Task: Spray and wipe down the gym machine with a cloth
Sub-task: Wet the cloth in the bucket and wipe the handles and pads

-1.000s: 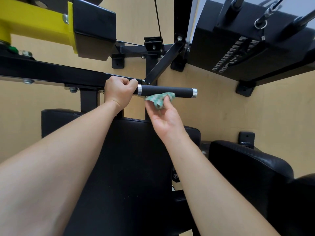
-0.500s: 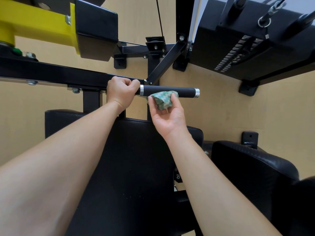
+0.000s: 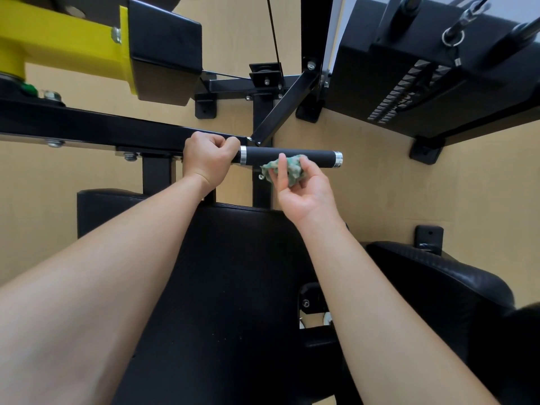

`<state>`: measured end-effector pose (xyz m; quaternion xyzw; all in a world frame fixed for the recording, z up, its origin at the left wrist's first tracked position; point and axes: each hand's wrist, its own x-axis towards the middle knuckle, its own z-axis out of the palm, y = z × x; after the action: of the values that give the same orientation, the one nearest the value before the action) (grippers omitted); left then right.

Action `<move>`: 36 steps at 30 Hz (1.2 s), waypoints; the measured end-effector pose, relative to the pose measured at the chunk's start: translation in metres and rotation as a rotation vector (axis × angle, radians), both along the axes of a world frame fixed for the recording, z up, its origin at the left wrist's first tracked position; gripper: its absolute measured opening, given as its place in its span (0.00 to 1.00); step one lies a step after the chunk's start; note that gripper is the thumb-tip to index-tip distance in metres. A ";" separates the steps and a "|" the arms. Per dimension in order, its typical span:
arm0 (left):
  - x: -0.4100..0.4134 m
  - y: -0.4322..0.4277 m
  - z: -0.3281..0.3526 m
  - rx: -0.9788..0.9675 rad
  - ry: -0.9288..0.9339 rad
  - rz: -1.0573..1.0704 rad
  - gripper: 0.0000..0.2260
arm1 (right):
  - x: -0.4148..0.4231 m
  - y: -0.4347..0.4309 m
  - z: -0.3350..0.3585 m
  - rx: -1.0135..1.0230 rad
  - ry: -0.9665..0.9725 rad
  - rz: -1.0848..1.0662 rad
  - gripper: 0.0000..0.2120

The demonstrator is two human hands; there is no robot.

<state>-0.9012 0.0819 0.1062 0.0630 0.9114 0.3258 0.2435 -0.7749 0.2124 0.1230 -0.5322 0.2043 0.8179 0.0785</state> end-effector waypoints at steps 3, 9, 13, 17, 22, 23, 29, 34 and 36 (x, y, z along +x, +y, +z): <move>0.000 0.000 0.000 -0.001 -0.002 -0.003 0.16 | -0.008 -0.009 0.010 0.001 -0.030 -0.048 0.18; 0.000 0.002 0.003 -0.025 0.022 0.004 0.18 | -0.022 -0.039 0.018 -0.004 0.061 0.105 0.19; 0.000 0.000 0.002 -0.012 0.010 0.003 0.16 | -0.005 -0.013 0.006 0.051 -0.009 0.090 0.23; 0.001 0.000 0.001 -0.004 0.008 -0.004 0.15 | 0.027 0.034 -0.009 0.173 -0.161 0.038 0.20; 0.002 0.001 0.003 -0.011 0.005 0.007 0.15 | 0.042 0.067 -0.018 0.788 -0.436 0.353 0.04; 0.002 0.001 0.003 -0.010 0.001 0.006 0.15 | 0.040 0.069 -0.017 0.976 -0.450 0.529 0.02; 0.003 0.002 0.004 -0.016 -0.001 0.018 0.16 | 0.002 0.068 -0.016 1.621 -0.024 1.530 0.13; 0.003 0.003 0.004 -0.027 0.008 0.019 0.18 | -0.026 0.046 -0.008 1.793 0.301 1.753 0.14; 0.003 0.003 0.004 -0.024 0.010 0.023 0.19 | -0.035 0.034 -0.004 1.861 0.361 1.809 0.17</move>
<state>-0.8984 0.0851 0.1105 0.0515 0.9170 0.3174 0.2360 -0.8100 0.2466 0.1189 -0.1108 -0.8532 0.4741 -0.1872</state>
